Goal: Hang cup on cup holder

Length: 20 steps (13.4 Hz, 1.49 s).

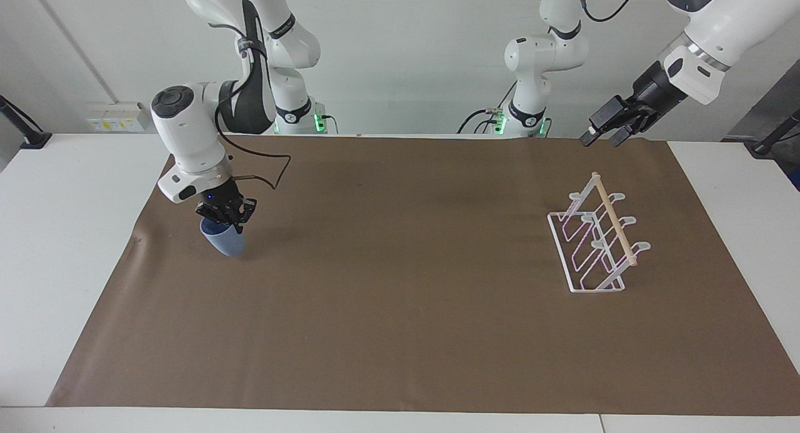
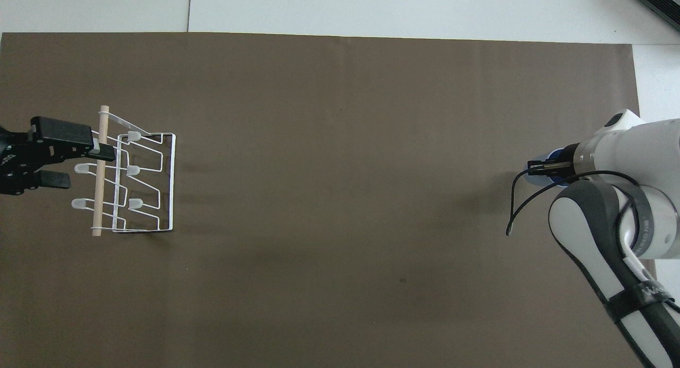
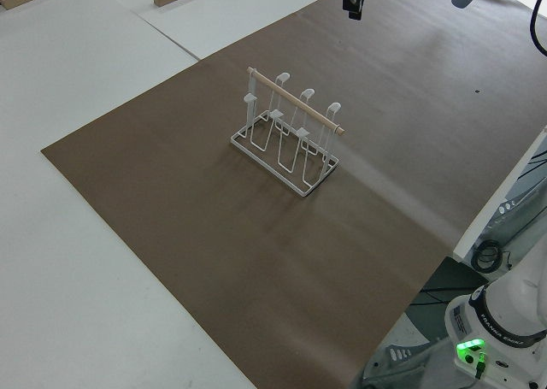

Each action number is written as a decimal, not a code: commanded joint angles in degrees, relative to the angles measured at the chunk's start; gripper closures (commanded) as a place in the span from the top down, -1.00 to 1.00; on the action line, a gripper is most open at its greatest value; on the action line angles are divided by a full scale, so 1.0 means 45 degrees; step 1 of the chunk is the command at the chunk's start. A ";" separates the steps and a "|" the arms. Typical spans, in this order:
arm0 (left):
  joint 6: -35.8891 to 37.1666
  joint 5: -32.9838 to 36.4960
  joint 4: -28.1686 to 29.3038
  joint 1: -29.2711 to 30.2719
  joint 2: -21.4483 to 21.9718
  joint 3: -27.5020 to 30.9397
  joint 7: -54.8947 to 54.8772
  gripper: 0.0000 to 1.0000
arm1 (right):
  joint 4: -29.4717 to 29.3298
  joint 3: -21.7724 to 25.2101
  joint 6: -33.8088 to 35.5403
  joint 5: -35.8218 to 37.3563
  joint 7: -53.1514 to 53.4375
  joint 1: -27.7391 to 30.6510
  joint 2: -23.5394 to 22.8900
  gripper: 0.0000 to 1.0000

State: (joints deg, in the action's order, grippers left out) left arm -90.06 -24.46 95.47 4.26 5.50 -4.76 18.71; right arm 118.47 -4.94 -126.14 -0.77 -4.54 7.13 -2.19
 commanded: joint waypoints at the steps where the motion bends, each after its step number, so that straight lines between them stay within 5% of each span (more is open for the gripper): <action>1: -0.0278 -0.1102 0.0600 0.0341 0.0477 -0.0035 0.1247 1.00 | -0.1616 -0.0113 0.1622 -0.0219 0.0033 0.0095 -0.0157 -1.00; 11: -0.3968 -0.6201 0.3665 0.0598 0.1688 -0.0035 0.5667 1.00 | -0.2088 -0.0113 0.2056 -0.2309 0.0052 0.0095 -0.0079 -1.00; 20: -0.4226 -0.6243 0.3725 0.0558 0.1688 -0.0055 0.5668 1.00 | -0.2049 -0.0113 0.2036 -0.2309 0.0072 0.0095 -0.0040 -1.00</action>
State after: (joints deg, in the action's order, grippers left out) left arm -107.88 -51.38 109.98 6.89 11.25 -4.97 43.74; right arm 110.01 -5.03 -117.78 -9.92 -4.54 7.10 -2.25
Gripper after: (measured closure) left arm 0.000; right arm 0.943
